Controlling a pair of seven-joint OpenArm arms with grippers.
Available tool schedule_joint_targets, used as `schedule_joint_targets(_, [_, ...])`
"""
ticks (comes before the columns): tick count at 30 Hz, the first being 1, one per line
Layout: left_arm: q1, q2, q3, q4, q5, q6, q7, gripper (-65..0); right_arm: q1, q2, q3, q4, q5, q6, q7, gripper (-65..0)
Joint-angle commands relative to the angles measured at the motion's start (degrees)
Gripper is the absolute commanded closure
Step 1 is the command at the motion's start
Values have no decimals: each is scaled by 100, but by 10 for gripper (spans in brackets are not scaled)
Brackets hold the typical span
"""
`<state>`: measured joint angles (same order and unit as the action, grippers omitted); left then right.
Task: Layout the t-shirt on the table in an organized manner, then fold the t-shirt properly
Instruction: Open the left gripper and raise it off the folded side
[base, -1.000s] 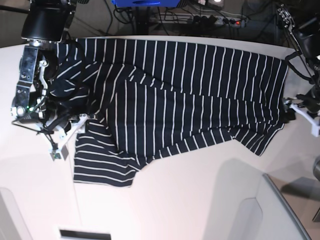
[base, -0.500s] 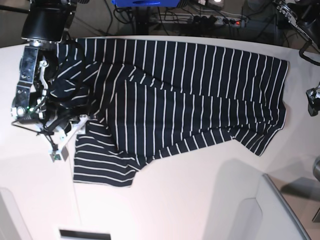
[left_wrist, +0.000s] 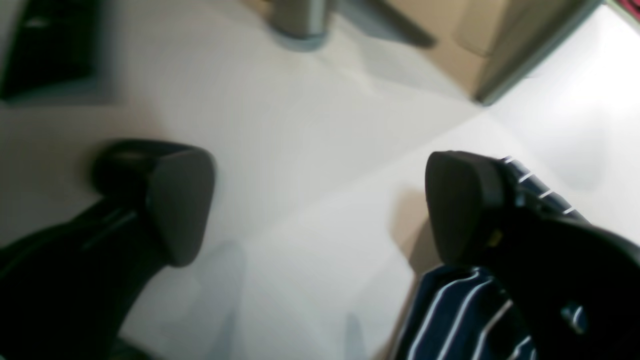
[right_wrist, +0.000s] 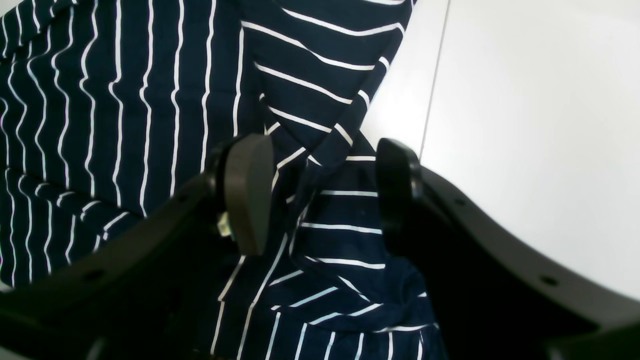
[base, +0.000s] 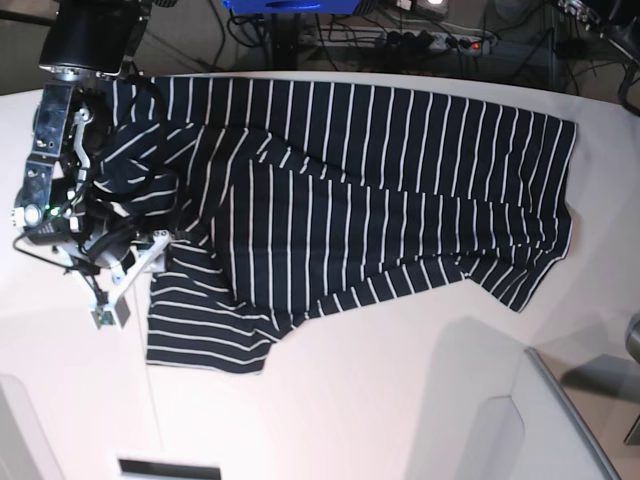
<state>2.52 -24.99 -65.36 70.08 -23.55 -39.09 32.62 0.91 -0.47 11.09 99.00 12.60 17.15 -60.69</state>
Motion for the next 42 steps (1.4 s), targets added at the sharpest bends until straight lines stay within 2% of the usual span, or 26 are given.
schedule_joint_targets(1, [7, -151, 18, 319, -234, -91, -181, -650, 98, 25, 3, 117, 45, 30, 104, -306])
schedule_joint_targets(10, [824, -28, -35, 1427, -884, -91, -172, -650, 107, 25, 3, 205, 45, 30, 104, -306])
schedule_joint_targets(18, [1009, -19, 44, 1479, -867, -91, -172, -650, 125, 25, -6, 443, 45, 30, 104, -306])
schedule_joint_targets(26, [1009, -81, 589, 1488, -858, -91, -181, -650, 160, 16, -6, 443, 45, 30, 104, -306])
schedule_joint_targets(28, [1009, -90, 686, 1515, -673, -91, -190, -650, 169, 16, -6, 443, 45, 30, 104, -306])
schedule_joint_targets(31, [939, -204, 1011, 1523, 135, -91, -216, -650, 169, 16, -6, 443, 28, 30, 104, -306])
schedule_joint_targets(33, [939, -265, 1275, 1497, 461, -91, -497, -650, 169, 25, -6, 443, 28, 30, 104, -306])
schedule_joint_targets(36, [1044, -274, 1424, 1436, 584, -91, -998, -650, 151, 25, 3, 443, 28, 30, 104, -306])
schedule_joint_targets(42, [1088, -257, 1451, 1356, 575, -91, -1007, -650, 151, 25, 3, 443, 28, 30, 104, -306])
